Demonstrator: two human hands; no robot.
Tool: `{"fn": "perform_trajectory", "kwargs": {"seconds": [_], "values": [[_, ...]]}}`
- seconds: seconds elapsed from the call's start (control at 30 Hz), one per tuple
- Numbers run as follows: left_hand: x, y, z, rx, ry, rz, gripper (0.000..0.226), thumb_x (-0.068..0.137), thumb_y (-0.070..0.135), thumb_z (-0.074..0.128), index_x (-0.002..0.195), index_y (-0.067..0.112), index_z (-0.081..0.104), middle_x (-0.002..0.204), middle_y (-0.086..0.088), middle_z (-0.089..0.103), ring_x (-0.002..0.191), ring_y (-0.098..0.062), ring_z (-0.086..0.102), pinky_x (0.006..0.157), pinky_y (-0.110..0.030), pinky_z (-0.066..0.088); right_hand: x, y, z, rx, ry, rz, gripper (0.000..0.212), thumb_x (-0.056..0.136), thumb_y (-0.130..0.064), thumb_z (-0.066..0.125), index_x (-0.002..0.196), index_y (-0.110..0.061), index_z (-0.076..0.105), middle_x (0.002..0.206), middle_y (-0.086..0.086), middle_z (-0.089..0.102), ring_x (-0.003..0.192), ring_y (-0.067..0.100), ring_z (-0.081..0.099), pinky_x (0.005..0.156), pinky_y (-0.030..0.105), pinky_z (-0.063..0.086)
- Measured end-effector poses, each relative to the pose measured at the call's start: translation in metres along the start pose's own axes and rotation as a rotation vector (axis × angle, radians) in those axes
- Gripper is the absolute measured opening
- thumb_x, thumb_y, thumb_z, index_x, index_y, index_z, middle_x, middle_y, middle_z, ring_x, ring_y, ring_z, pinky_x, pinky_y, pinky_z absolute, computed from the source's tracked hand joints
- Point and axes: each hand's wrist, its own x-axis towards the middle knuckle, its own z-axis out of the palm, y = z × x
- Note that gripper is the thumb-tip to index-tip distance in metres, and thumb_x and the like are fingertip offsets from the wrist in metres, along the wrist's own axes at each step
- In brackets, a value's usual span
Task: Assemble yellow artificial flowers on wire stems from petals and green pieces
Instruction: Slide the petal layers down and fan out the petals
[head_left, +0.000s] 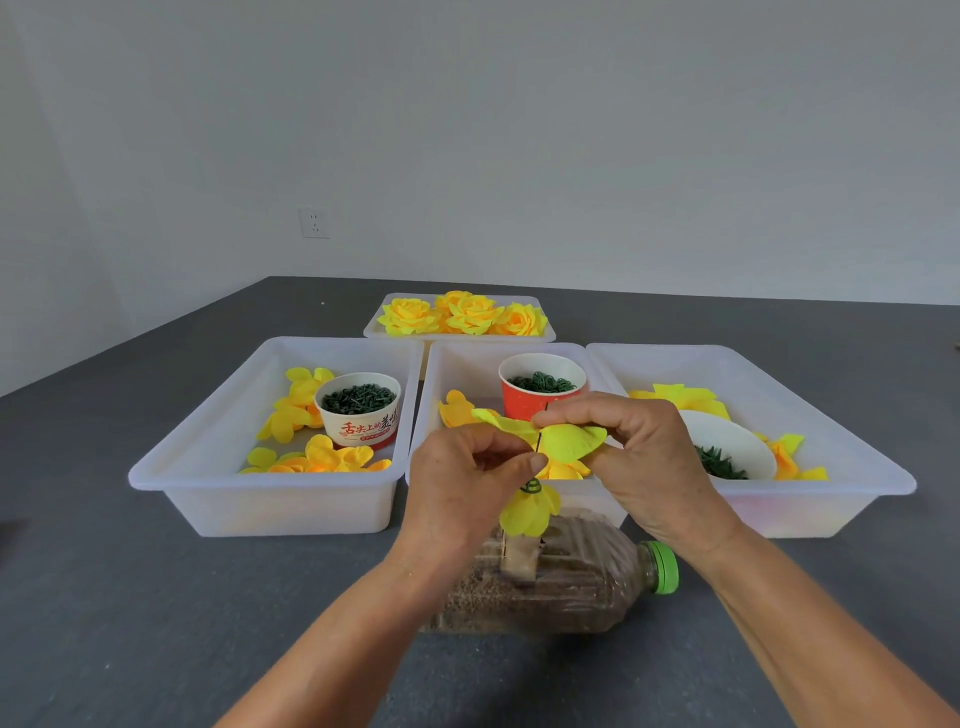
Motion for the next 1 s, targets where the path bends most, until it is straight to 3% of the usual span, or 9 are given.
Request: {"fn": "perform_trajectory", "kwargs": {"seconds": [0.1, 0.23, 0.37, 0.5, 0.67, 0.83, 1.0], "values": [[-0.006, -0.007, -0.007, 0.092, -0.016, -0.009, 0.017, 0.066, 0.021, 0.083, 0.071, 0.029, 0.069, 0.071, 0.007, 0.070, 0.067, -0.002, 0.062, 0.060, -0.012, 0.049, -0.003, 0.004, 0.000, -0.011, 0.003, 0.029, 0.028, 0.075, 0.005, 0.070, 0.087, -0.021, 0.073, 0.088, 0.000, 0.074, 0.090, 0.015, 0.068, 0.082, 0.030, 0.055], [-0.014, -0.015, -0.013, 0.371, -0.057, 0.080, 0.032, 0.058, 0.036, 0.085, 0.081, 0.035, 0.062, 0.083, 0.019, 0.063, 0.076, 0.003, 0.055, 0.062, -0.007, 0.041, -0.006, 0.006, 0.001, 0.009, -0.001, 0.037, 0.032, 0.074, 0.007, 0.070, 0.087, -0.023, 0.072, 0.087, -0.003, 0.073, 0.089, 0.012, 0.068, 0.082, 0.026, 0.055], [-0.019, -0.019, -0.012, 0.606, -0.072, 0.227, 0.049, 0.059, 0.039, 0.082, 0.101, 0.025, 0.061, 0.092, 0.017, 0.057, 0.079, 0.000, 0.051, 0.065, -0.012, 0.039, -0.006, 0.008, 0.003, -0.005, -0.003, 0.019, 0.033, 0.074, 0.008, 0.071, 0.091, -0.020, 0.072, 0.088, -0.002, 0.073, 0.089, 0.012, 0.068, 0.083, 0.025, 0.054], [-0.021, -0.019, -0.013, 0.530, -0.071, 0.225, 0.038, 0.066, 0.032, 0.078, 0.100, 0.021, 0.067, 0.087, 0.014, 0.066, 0.079, -0.003, 0.059, 0.073, -0.023, 0.049, -0.008, 0.010, 0.001, -0.036, -0.019, 0.011, 0.036, 0.074, 0.010, 0.070, 0.089, -0.023, 0.072, 0.088, -0.007, 0.072, 0.089, 0.007, 0.067, 0.084, 0.021, 0.052], [-0.020, -0.018, -0.020, 0.451, -0.065, 0.193, 0.023, 0.072, 0.017, 0.076, 0.094, 0.023, 0.074, 0.071, 0.024, 0.061, 0.076, 0.003, 0.061, 0.070, -0.007, 0.046, -0.011, 0.014, -0.001, -0.058, -0.067, -0.019, 0.038, 0.072, 0.015, 0.068, 0.091, -0.017, 0.073, 0.092, -0.003, 0.072, 0.091, 0.006, 0.066, 0.085, 0.017, 0.049], [-0.018, -0.017, -0.024, 0.432, -0.101, 0.184, 0.022, 0.074, 0.017, 0.077, 0.095, 0.021, 0.074, 0.085, 0.010, 0.071, 0.076, -0.001, 0.064, 0.075, -0.015, 0.050, -0.013, 0.017, 0.000, -0.079, -0.080, -0.074, 0.043, 0.070, 0.020, 0.066, 0.095, -0.015, 0.072, 0.094, 0.001, 0.072, 0.093, 0.009, 0.065, 0.086, 0.019, 0.049], [-0.017, -0.017, -0.024, 0.421, -0.100, 0.177, 0.022, 0.074, 0.020, 0.077, 0.096, 0.021, 0.075, 0.086, 0.009, 0.071, 0.076, -0.001, 0.063, 0.075, -0.016, 0.050, -0.015, 0.020, 0.002, -0.242, -0.014, -0.214, 0.023, 0.075, 0.000, 0.068, 0.095, -0.010, 0.073, 0.090, 0.003, 0.072, 0.086, 0.012, 0.064, 0.080, 0.029, 0.051]]}}
